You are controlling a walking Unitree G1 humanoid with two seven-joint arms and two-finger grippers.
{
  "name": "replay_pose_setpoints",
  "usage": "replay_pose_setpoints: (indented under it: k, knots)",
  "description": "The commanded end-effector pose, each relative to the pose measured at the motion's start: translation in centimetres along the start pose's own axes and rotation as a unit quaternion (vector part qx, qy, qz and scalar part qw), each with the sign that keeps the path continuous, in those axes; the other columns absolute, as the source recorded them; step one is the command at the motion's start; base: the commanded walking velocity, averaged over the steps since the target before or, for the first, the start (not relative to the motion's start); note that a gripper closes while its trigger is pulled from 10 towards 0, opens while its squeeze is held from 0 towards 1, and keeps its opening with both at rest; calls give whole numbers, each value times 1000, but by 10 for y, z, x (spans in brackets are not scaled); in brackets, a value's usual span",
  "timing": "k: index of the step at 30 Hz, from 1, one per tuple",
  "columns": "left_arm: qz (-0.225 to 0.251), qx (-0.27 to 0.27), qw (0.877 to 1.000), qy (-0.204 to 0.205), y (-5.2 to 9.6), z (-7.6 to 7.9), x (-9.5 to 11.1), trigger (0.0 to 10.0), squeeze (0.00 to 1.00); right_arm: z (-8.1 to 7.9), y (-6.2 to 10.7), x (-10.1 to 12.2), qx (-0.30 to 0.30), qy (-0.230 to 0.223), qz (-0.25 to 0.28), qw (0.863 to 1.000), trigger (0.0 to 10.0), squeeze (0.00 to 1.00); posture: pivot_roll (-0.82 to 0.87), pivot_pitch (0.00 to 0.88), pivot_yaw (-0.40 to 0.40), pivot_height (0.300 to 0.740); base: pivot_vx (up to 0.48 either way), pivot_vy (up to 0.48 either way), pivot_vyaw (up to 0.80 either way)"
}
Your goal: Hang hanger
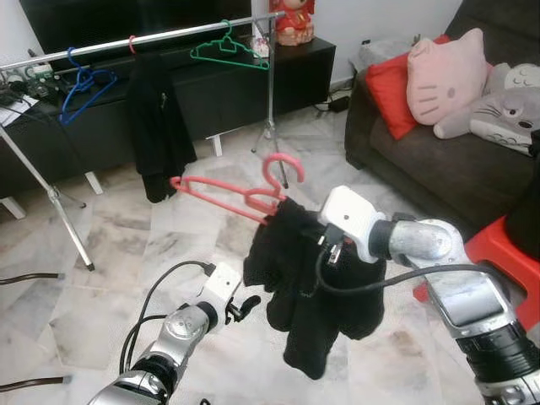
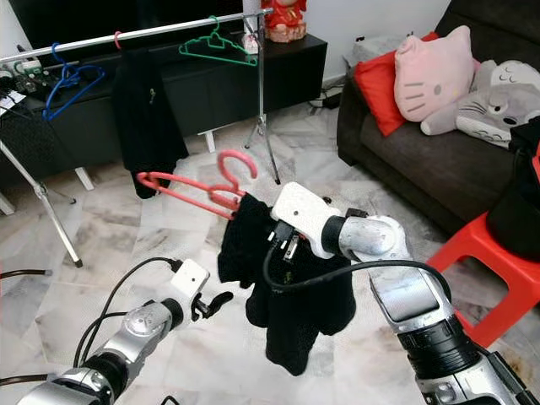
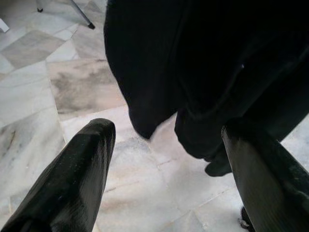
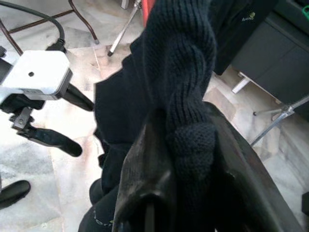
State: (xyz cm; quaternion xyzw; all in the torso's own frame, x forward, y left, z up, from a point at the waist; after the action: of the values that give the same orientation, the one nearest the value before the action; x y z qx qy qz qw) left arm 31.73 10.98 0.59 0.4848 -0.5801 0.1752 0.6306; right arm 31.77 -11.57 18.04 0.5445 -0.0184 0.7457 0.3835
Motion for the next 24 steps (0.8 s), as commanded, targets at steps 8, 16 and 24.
replay_pose_setpoints:
  k: [8,16,24]
  knots:
    - [-4,18,1000,14,-1,-5,0,10000,0,-6,5,16,17,23,22,999,0,0,-172,0,-11,727,0,0,0]
    - [1,37,999,31,-1,-8,1,10000,0,-8,6,19,21,27,24,999,0,0,-176,0,-13,727,0,0,0]
    - [6,27,999,42,-1,-7,3,0,0,-7,7,20,20,26,23,999,0,0,-178,0,-15,727,0,0,0]
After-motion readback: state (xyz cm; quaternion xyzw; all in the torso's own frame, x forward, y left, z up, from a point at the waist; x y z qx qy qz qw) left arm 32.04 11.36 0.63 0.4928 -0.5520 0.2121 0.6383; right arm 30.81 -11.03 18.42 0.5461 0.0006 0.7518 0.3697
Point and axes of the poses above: a point about 5 cm out from each wrist's last joint towards the gripper, its own y axis pointing back from the gripper into the wrist, its own x axis along the axis of the wrist's last joint, z = x × y, the point moved 2 cm from there along -y, pointing out of the wrist towards the gripper, and after that the axes turned 1 degree about -y, right-handed, at the moved point
